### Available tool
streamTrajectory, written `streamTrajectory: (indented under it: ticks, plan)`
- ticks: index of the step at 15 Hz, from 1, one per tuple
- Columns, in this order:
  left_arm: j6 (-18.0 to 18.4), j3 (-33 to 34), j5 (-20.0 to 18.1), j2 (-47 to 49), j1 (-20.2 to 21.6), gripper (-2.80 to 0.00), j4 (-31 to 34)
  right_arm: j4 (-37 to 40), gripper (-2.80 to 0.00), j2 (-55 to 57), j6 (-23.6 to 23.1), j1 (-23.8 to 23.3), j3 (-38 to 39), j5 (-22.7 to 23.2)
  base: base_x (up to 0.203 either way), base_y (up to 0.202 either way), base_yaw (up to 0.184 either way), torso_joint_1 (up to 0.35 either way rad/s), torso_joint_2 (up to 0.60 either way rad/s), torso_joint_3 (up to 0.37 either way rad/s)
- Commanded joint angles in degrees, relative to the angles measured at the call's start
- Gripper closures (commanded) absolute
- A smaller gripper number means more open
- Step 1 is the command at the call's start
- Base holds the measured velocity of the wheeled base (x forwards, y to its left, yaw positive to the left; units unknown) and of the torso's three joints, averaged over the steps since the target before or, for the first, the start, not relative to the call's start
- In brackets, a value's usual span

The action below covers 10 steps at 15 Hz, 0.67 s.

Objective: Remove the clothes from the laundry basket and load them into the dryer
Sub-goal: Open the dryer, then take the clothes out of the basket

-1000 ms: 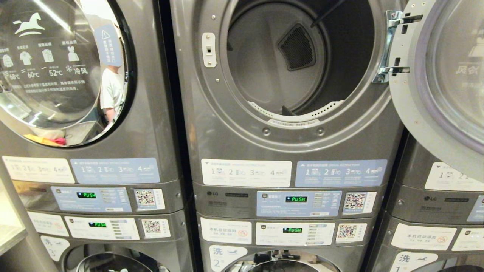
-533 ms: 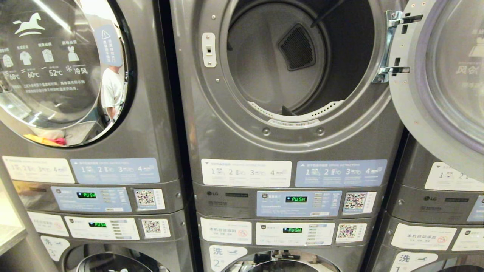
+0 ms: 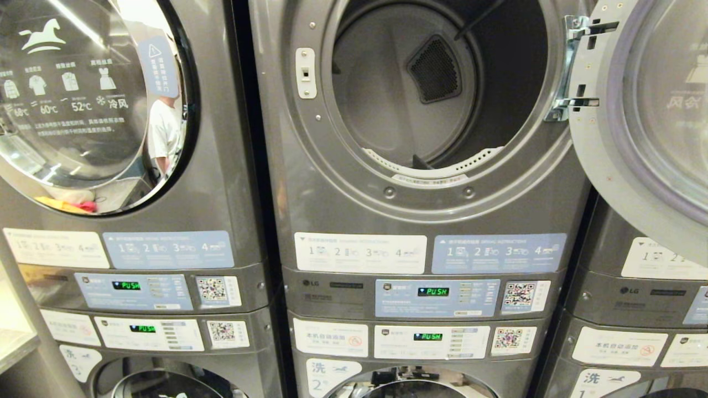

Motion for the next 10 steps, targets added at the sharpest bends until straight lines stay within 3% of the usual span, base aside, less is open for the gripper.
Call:
streamTrajectory:
  ticks: [1,8,10]
  plan:
    - [-0.01,-0.01,0.01,-0.02,0.0,0.0,-0.02,0.0,0.0,-0.11,-0.12,0.0,0.0,0.03,0.0,0.0,0.0,0.0,0.0,0.0]
    - [-0.01,-0.01,0.01,-0.02,0.0,0.0,-0.02,0.0,0.0,-0.11,-0.09,0.0,0.0,0.03,0.0,0.0,0.0,0.0,0.0,0.0]
    - [-0.01,-0.01,0.01,-0.02,0.0,0.0,-0.02,0.0,0.0,-0.07,-0.18,0.0,0.0,0.12,-0.118,0.0,0.001,0.017,0.01,0.002]
